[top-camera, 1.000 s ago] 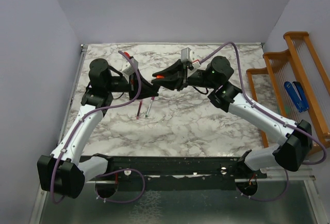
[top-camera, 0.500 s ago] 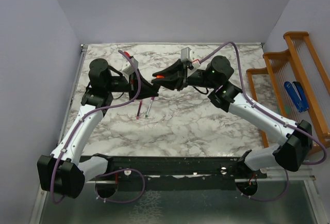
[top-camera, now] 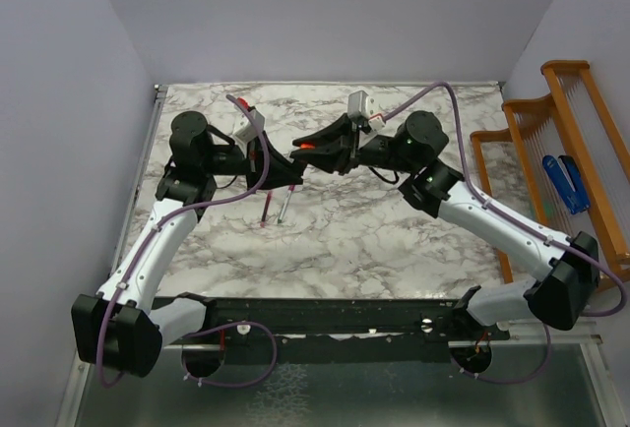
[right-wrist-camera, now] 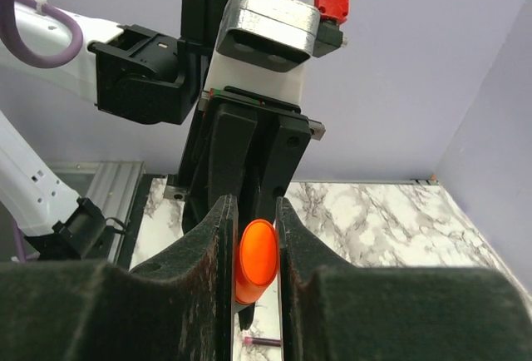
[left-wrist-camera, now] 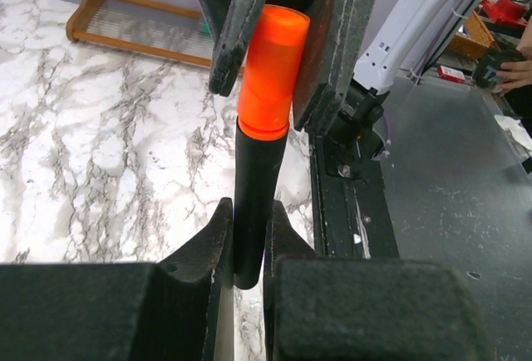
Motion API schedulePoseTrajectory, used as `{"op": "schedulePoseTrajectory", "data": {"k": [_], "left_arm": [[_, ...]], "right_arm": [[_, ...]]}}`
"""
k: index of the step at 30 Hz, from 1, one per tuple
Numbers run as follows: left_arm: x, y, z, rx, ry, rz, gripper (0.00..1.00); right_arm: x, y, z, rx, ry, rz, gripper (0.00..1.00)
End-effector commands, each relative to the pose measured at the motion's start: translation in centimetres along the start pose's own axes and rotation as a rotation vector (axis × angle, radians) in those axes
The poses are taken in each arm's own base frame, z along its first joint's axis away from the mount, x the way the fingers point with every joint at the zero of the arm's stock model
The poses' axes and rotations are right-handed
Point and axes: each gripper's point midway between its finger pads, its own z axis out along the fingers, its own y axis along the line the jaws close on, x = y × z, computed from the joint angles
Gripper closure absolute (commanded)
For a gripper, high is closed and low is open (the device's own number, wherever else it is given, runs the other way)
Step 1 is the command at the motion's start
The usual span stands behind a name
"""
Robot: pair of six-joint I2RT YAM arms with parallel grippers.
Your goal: Insert the pens into the pen caps
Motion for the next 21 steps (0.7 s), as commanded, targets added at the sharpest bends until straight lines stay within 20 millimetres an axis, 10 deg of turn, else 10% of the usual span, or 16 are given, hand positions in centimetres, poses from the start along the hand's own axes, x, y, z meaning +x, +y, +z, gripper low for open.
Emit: {"op": "schedulePoseTrajectory", "data": {"k": [1, 21], "left_arm": [[-15.3, -0.9, -1.3, -0.209, -0.308, 0.476, 1.0], [-16.2, -1.3, -1.8, -0.234, -0.329, 0.505, 1.0]], "right_arm": [[19.4, 16.4, -6.3, -0.353, 0.609, 0.793, 0.99], [22.6, 17.5, -6.9, -0.37, 0.795, 0.87, 0.99]]}}
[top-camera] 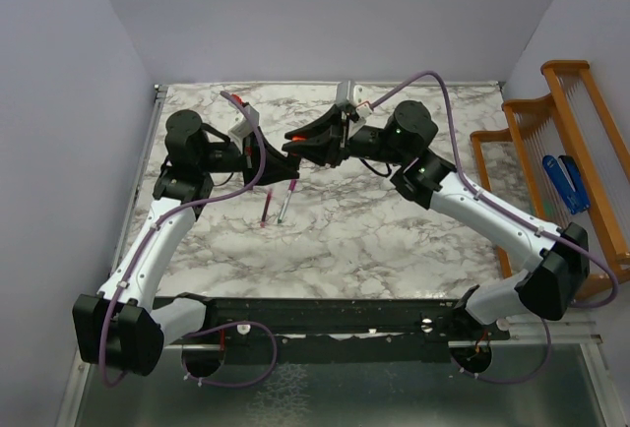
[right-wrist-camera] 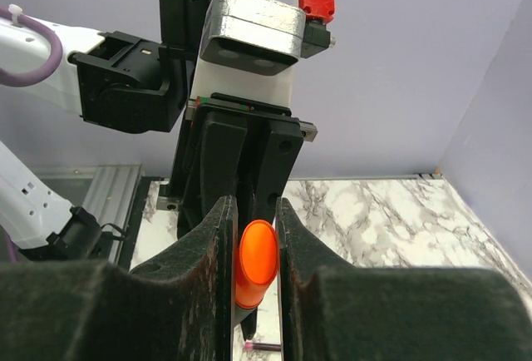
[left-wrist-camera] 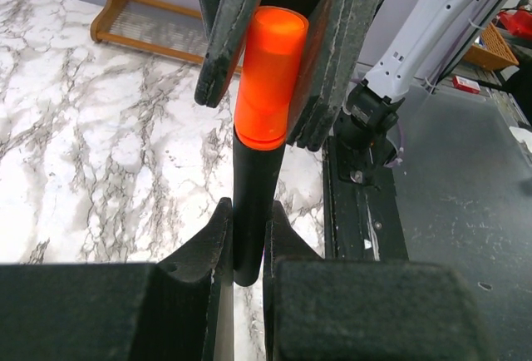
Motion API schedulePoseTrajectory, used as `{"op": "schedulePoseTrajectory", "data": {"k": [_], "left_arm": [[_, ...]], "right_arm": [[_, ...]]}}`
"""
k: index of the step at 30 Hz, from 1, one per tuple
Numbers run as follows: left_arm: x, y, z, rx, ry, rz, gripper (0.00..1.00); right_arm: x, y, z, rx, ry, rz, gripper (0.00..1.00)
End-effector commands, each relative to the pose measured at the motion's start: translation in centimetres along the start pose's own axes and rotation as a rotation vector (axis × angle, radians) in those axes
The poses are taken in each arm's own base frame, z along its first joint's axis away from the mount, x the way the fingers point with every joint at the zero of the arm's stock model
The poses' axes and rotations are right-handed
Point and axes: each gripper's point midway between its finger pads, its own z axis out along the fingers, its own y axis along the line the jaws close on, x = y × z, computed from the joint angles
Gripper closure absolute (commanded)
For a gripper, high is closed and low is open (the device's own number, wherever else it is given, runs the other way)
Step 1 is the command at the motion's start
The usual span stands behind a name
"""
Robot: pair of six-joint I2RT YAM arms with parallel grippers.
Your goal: Insert the pens into the pen caps
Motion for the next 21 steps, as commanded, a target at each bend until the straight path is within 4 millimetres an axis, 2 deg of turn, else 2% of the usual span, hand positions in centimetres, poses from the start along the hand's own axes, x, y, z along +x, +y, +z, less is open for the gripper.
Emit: {"op": "schedulePoseTrajectory", "data": {"k": [1, 10, 21], "left_arm": [[-15.8, -1.7, -1.2, -0.211, -0.325, 0.499, 1.0], [-16.2, -2.2, -1.6, -0.223, -0.334, 0.518, 1.0], [-16.3, -1.8, -1.9, -0.239, -0.336, 0.511, 1.0]], "right_arm": [[23.3, 17.6, -8.6, -0.376, 0.802, 0.822, 0.99], [24.5, 18.5, -10.0, -0.389, 0.86, 0.817, 0.99], [24.3, 18.6, -11.0, -0.367, 0.848, 0.764, 0.99]]}}
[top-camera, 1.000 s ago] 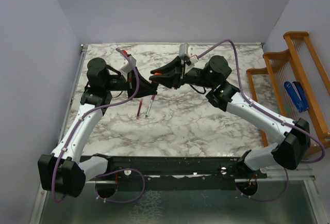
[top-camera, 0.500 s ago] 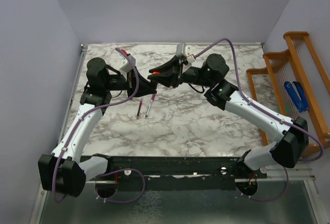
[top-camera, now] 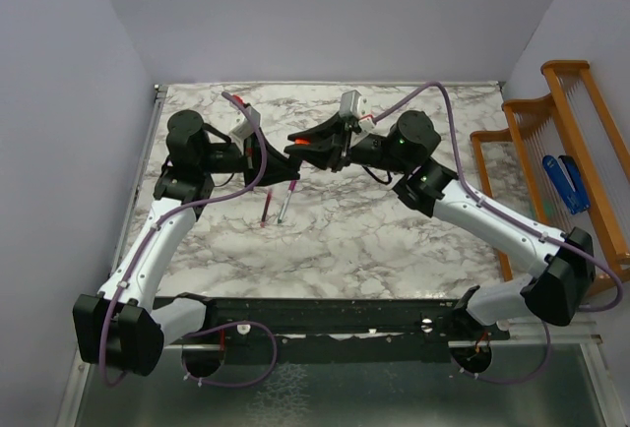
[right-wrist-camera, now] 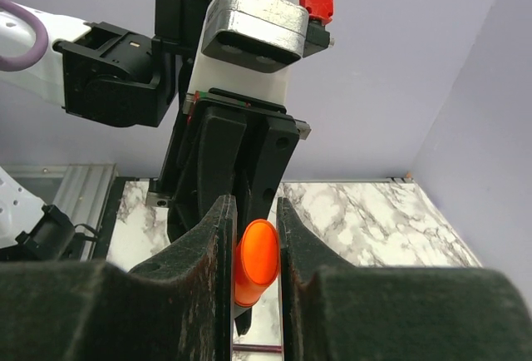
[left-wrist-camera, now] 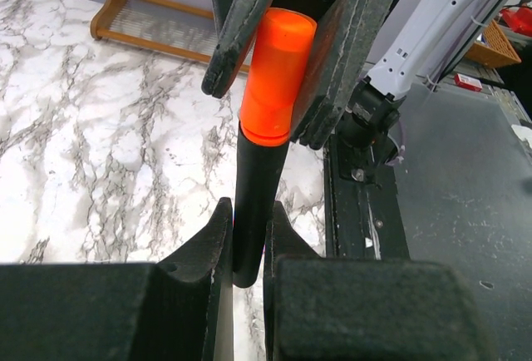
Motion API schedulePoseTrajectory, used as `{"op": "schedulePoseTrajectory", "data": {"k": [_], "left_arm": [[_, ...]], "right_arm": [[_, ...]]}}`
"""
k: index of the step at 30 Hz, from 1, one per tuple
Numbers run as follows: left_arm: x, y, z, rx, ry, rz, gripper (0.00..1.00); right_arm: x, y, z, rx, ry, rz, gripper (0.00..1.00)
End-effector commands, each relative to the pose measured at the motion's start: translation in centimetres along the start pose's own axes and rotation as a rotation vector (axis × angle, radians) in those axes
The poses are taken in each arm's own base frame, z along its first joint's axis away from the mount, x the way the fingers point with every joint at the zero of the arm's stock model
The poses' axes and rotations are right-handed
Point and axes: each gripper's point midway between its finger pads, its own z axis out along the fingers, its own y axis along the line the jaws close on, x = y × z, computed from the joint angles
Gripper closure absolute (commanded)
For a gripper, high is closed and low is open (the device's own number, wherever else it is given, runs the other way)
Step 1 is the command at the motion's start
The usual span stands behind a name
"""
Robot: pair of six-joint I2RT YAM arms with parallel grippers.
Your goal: Insert the pens into the pen caps
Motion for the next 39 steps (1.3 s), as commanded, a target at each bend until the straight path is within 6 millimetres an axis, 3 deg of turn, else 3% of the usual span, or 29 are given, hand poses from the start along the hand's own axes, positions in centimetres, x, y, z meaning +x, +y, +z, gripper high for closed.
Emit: {"op": "schedulePoseTrajectory", "data": {"k": [1, 9, 19, 30, 39], "left_arm": [[-16.3, -1.8, -1.7, -0.231, -0.34, 0.501, 1.0], [-14.8, 0.5, -1.7, -0.265, -0.324, 0.448, 1.0], [-16.2, -3.0, -2.1, -0.215, -0.335, 0.51, 1.0], [-17.0, -4.3, -2.1, -0.189, -0.341, 0.517, 1.0], [-16.5, -3.7, -2.0, -0.192, -0.334, 0.5, 1.0]], "right_arm": [[22.2, 19.7, -11.4, -0.432, 0.858, 0.814, 0.99], [20.3, 19.5, -9.9, -0.465, 0.812, 0.795, 0.99], [21.6, 19.5, -10.2, -0.453, 0.843, 0.782, 0.99], [21.4, 19.2, -9.8, -0.463, 0.841, 0.764, 0.99], [20.5, 19.4, -9.7, -0.495, 0.827, 0.769, 0.99]]}}
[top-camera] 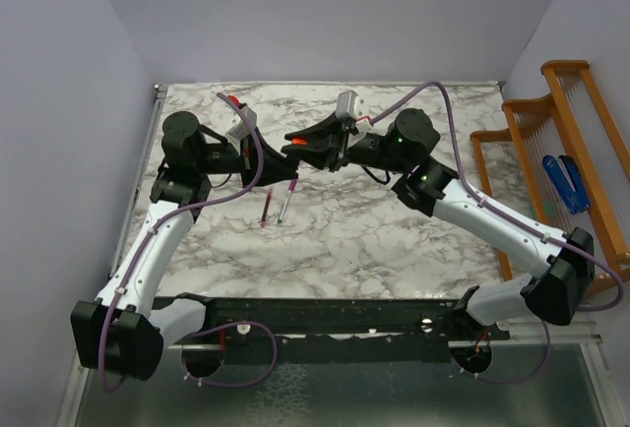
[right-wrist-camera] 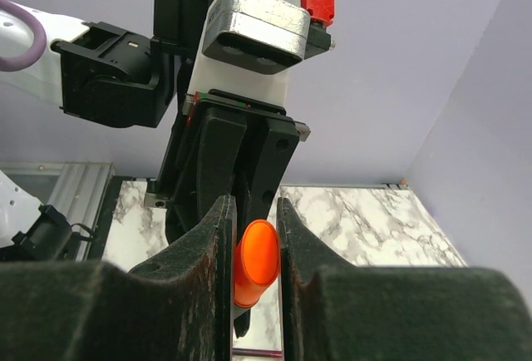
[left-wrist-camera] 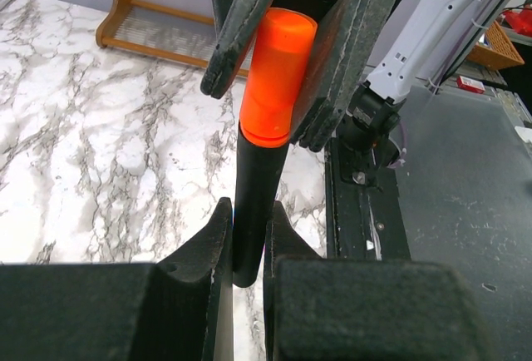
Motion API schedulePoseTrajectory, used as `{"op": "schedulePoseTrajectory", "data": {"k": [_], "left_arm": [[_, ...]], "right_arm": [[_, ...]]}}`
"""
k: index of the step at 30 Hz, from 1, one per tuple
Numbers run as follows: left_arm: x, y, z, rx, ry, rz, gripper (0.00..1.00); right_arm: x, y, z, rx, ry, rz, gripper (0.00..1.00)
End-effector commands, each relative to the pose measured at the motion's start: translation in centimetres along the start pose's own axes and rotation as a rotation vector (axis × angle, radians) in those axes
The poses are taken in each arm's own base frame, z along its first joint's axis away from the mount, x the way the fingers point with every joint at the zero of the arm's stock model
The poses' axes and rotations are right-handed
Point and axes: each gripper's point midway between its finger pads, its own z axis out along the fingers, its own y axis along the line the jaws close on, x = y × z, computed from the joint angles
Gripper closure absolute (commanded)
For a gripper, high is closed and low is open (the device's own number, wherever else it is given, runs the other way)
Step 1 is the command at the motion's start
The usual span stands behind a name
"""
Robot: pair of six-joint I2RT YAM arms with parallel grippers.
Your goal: Insert the pens into the pen caps
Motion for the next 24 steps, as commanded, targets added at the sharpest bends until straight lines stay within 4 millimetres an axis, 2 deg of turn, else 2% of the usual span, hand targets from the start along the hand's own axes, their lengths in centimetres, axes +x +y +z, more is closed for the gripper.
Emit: {"op": "schedulePoseTrajectory", "data": {"k": [1, 3, 6, 13, 16, 20, 24], "left_arm": [[-15.6, -2.6, -1.5, -0.186, -0.317, 0.478, 1.0], [-14.0, -1.7, -1.3, -0.185, -0.29, 0.45, 1.0], [-10.4, 0.3, -1.1, -0.202, -0.236, 0.369, 1.0], [-3.5, 2.6, -0.9, -0.212, -0.151, 0.226, 1.0], [-1.1, 3.3, -0.9, -0.223, -0.124, 0.175, 1.0], [1.1, 4.0, -1.0, -0.246, -0.109, 0.119, 1.0], [3.3, 4.6, -1.1, -0.263, -0.091, 0.052, 1.0]], "right_arm": [[20.6, 19.7, -10.1, -0.507, 0.818, 0.802, 0.99], [20.5, 19.5, -9.9, -0.505, 0.821, 0.793, 0.97], [20.4, 18.5, -9.3, -0.453, 0.826, 0.755, 0.86], [18.3, 15.8, -7.6, -0.36, 0.772, 0.665, 0.68], [17.5, 14.6, -7.3, -0.321, 0.752, 0.634, 0.56], [16.9, 12.7, -7.5, -0.268, 0.728, 0.614, 0.43], [16.4, 10.8, -7.9, -0.225, 0.698, 0.607, 0.41]]}}
